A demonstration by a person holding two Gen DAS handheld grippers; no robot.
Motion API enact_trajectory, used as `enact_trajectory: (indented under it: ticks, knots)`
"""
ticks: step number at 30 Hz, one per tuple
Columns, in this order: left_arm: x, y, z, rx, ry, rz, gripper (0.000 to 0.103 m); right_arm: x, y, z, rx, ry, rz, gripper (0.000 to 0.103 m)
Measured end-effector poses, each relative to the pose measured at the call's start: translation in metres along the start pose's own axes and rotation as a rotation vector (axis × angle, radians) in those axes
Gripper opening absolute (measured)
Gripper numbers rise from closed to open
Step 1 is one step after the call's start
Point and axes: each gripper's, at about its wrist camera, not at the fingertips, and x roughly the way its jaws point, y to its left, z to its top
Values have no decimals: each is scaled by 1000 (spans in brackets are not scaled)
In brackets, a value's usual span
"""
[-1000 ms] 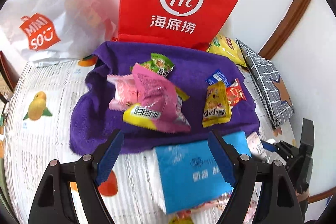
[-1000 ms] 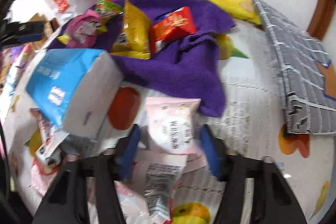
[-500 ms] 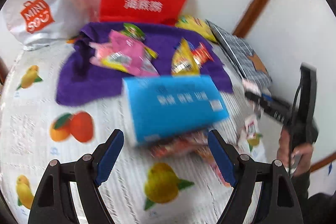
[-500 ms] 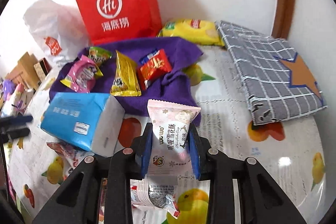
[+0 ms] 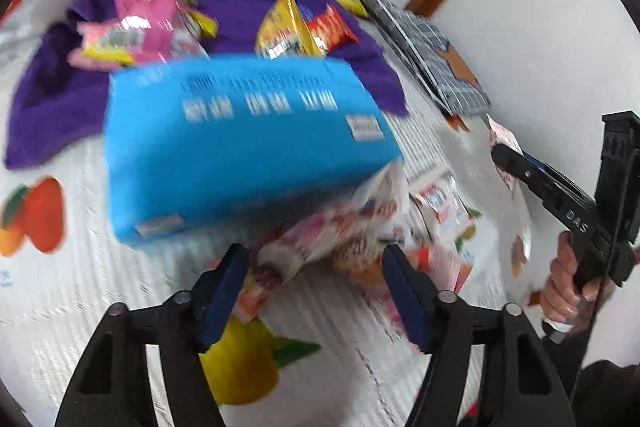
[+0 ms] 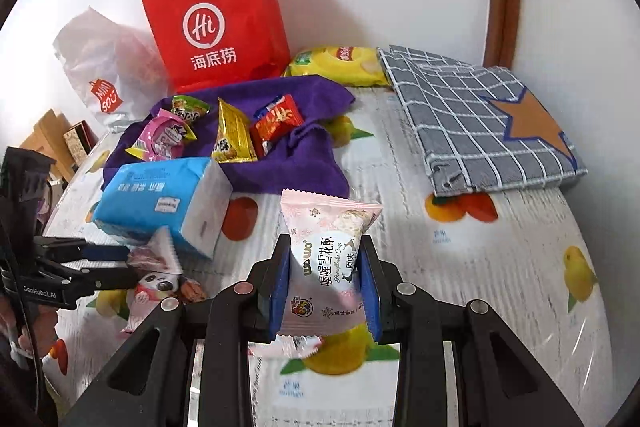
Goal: Organize snacks
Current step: 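Grasp the white packet with the right tool while the left tool grasps a striped candy stick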
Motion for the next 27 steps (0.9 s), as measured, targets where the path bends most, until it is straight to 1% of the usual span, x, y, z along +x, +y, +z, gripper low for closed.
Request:
enact_trajectory:
  ticks: [2, 6, 7, 9, 11, 12, 13, 14, 15, 16, 17, 20, 22, 25, 27]
  knots:
    - [0, -2, -2, 8, 8, -7, 63, -1, -3, -3, 8, 1, 2, 32]
    - [1, -10, 7, 38, -61, 89, 65, 1, -6, -5, 16, 3, 7, 32]
    - [3, -11, 9, 45, -61, 95, 65, 2, -6, -5, 16, 5, 8, 32]
    - [16, -18, 13, 72, -28, 77, 65, 3, -7, -6, 15, 8, 4, 32]
    - [27, -23, 14, 104, -14, 96, 63, 3, -8, -7, 20, 11, 3, 32]
    - [35, -26, 15, 130, 2, 121, 62, 3, -9, -7, 21, 11, 1, 32]
    - [36, -31, 13, 163, -20, 151, 57, 3, -10, -9, 25, 13, -3, 32]
    - [36, -33, 11, 182, -20, 161, 45, 3, -10, -10, 27, 15, -4, 32]
    - [37, -37, 8, 214, -18, 177, 40, 3, -11, -10, 30, 17, -4, 32]
    - [36, -38, 7, 225, -13, 173, 33, 3, -12, -11, 34, 17, -5, 32]
    - [34, -38, 4, 230, -8, 162, 24, 3, -11, -12, 35, 18, -6, 32]
    - [29, -37, -2, 239, -1, 148, 19, 4, -8, -13, 29, 20, -4, 32]
    - [22, -37, -9, 248, -10, 151, 17, 3, -6, -12, 24, 18, 1, 32]
    - [6, -34, -17, 223, -45, 144, 16, 0, 1, -10, 12, 8, 6, 32]
    - [-8, -31, -20, 197, -79, 126, 16, -2, 6, -7, 3, -1, 11, 32]
